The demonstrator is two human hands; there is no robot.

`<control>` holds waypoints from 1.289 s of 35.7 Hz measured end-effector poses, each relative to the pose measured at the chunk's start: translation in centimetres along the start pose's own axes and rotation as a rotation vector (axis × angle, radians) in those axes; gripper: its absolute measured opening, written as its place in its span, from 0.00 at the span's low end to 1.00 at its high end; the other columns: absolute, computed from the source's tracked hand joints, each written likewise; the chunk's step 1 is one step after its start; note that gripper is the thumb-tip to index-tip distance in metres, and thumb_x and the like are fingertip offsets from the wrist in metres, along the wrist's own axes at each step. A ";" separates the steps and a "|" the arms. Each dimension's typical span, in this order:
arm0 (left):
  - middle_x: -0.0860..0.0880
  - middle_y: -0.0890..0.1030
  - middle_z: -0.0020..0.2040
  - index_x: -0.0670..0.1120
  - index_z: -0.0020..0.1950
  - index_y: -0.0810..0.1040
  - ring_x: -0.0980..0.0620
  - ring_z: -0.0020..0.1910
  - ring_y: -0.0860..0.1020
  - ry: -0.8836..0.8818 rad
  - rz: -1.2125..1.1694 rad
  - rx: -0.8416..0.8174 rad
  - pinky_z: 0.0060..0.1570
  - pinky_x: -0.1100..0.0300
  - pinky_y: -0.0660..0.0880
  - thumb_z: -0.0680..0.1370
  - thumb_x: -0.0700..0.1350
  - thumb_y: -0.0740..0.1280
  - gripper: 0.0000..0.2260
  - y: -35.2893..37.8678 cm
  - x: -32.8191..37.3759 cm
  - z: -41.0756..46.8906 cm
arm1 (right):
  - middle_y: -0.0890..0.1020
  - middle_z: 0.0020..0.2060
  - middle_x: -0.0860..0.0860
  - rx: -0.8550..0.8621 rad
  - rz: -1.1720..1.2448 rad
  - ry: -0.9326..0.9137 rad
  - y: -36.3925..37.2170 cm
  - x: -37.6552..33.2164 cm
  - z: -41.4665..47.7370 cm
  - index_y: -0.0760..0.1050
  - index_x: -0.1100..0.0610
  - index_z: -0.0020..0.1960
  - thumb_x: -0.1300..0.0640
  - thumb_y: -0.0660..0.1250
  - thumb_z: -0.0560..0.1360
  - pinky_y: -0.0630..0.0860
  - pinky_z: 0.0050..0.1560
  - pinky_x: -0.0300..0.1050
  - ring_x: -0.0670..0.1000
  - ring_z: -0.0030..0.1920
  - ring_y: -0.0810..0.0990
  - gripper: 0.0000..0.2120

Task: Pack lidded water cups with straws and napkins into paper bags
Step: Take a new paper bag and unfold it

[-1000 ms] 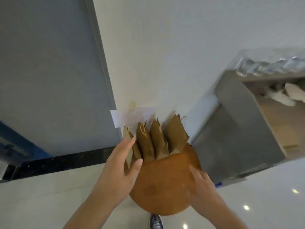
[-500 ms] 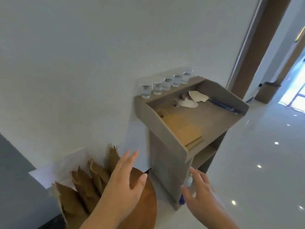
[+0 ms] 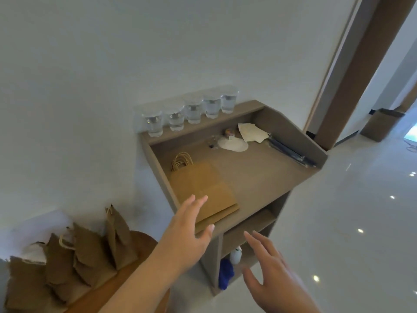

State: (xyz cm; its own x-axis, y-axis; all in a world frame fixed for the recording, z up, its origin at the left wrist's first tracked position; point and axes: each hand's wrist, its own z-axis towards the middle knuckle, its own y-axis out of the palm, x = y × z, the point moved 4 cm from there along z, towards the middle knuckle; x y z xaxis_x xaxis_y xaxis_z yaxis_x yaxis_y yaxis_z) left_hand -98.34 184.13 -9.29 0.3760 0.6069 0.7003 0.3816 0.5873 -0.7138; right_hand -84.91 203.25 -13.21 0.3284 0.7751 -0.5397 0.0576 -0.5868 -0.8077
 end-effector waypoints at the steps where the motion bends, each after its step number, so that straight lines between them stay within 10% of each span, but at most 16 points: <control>1: 0.63 0.52 0.84 0.70 0.81 0.53 0.58 0.83 0.54 -0.021 0.002 -0.017 0.71 0.63 0.60 0.83 0.61 0.64 0.30 0.7 -0.5 1.2 | 0.53 0.83 0.34 -0.013 -0.002 -0.005 0.0 0.3 1.1 0.48 0.32 0.84 0.37 0.65 0.82 0.62 0.81 0.43 0.43 0.82 0.60 0.37; 13: 0.54 0.68 0.81 0.64 0.83 0.54 0.42 0.82 0.61 -0.389 0.170 -0.199 0.77 0.40 0.62 0.78 0.64 0.69 0.38 7.4 -9.7 20.1 | 0.55 0.81 0.33 -0.102 -0.158 0.025 -4.1 4.0 12.6 0.52 0.31 0.83 0.30 0.58 0.82 0.61 0.79 0.38 0.40 0.80 0.63 0.32; 25: 0.53 0.72 0.76 0.62 0.74 0.73 0.45 0.74 0.74 -0.363 0.232 -0.359 0.71 0.48 0.72 0.80 0.56 0.70 0.21 6.2 -8.4 24.6 | 0.76 0.65 0.36 -0.019 -0.059 0.070 -6.9 5.3 24.3 0.73 0.38 0.74 0.44 0.72 0.78 0.70 0.62 0.27 0.40 0.64 0.79 0.25; 27: 0.62 0.74 0.62 0.66 0.70 0.75 0.49 0.66 0.78 -0.275 0.225 -0.319 0.65 0.50 0.76 0.82 0.53 0.67 0.17 5.0 -6.6 24.3 | 0.82 0.54 0.38 0.038 0.058 0.106 -7.1 5.3 26.9 0.82 0.41 0.66 0.47 0.73 0.79 0.74 0.57 0.32 0.40 0.53 0.82 0.15; 31: 0.59 0.69 0.53 0.76 0.68 0.69 0.55 0.54 0.77 -0.116 0.302 -0.272 0.56 0.53 0.77 0.81 0.54 0.63 0.20 3.6 -1.8 23.9 | 0.88 0.41 0.43 -0.168 0.382 0.267 -7.2 5.2 32.2 0.87 0.43 0.47 0.39 0.69 0.81 0.81 0.57 0.45 0.44 0.44 0.86 0.12; 35: 0.59 0.69 0.58 0.73 0.69 0.73 0.62 0.59 0.70 -0.060 0.232 -0.282 0.56 0.69 0.63 0.83 0.59 0.63 0.15 3.1 2.8 24.6 | 0.90 0.49 0.55 -0.348 0.669 0.316 -9.5 4.6 36.7 0.87 0.54 0.56 0.32 0.71 0.76 0.85 0.60 0.57 0.57 0.51 0.90 0.27; 41: 0.62 0.80 0.54 0.56 0.54 0.81 0.73 0.54 0.73 -0.235 -0.138 -0.067 0.57 0.75 0.65 0.74 0.68 0.73 0.19 5.0 10.3 26.7 | 0.88 0.56 0.62 -0.671 0.890 0.297 -15.0 5.7 42.6 0.82 0.61 0.66 0.54 0.71 0.82 0.85 0.59 0.59 0.62 0.57 0.88 0.16; 46: 0.66 0.76 0.60 0.56 0.72 0.79 0.65 0.71 0.73 -0.424 -0.336 0.027 0.72 0.70 0.67 0.81 0.57 0.71 0.19 8.6 11.0 29.1 | 0.88 0.60 0.58 -0.795 0.972 0.154 -20.0 6.7 45.4 0.82 0.58 0.67 0.51 0.72 0.78 0.84 0.60 0.58 0.60 0.60 0.87 0.20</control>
State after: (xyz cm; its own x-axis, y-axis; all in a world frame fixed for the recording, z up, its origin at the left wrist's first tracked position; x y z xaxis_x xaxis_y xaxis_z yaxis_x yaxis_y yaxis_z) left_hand -115.49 211.44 -7.99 -0.1392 0.5431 0.8281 0.3985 0.7962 -0.4552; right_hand -126.70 230.81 -11.40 0.6560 -0.0579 -0.7525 0.2632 -0.9170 0.2999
